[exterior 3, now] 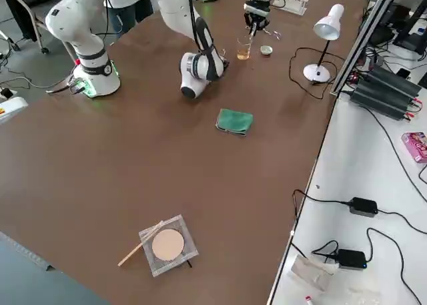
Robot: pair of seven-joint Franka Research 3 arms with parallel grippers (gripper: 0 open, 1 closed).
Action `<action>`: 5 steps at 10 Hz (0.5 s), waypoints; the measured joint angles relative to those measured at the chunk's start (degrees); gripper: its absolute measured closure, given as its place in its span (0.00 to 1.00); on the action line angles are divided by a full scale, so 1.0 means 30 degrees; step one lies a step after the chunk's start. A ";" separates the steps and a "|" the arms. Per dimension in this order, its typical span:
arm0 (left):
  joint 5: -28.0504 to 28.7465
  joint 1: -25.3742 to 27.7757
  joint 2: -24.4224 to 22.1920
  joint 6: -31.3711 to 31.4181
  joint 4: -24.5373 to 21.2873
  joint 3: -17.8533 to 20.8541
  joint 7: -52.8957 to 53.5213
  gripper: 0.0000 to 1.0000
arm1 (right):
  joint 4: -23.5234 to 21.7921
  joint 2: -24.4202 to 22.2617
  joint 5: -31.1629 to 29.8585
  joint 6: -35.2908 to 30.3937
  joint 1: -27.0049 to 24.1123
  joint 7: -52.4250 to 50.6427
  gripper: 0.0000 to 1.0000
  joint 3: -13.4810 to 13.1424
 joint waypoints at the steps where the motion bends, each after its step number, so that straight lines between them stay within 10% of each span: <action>1: 0.0238 -0.0202 0.0000 0.0000 0.0006 0.0181 -0.0035 0.79 | 0.0000 0.0003 -0.0001 -0.0004 -0.0001 0.0003 0.61 -0.0001; 5: 0.0703 -0.0583 0.0032 -0.0001 0.0008 0.0403 -0.0561 0.79 | 0.0001 0.0004 -0.0001 -0.0016 -0.0001 0.0008 0.61 0.0000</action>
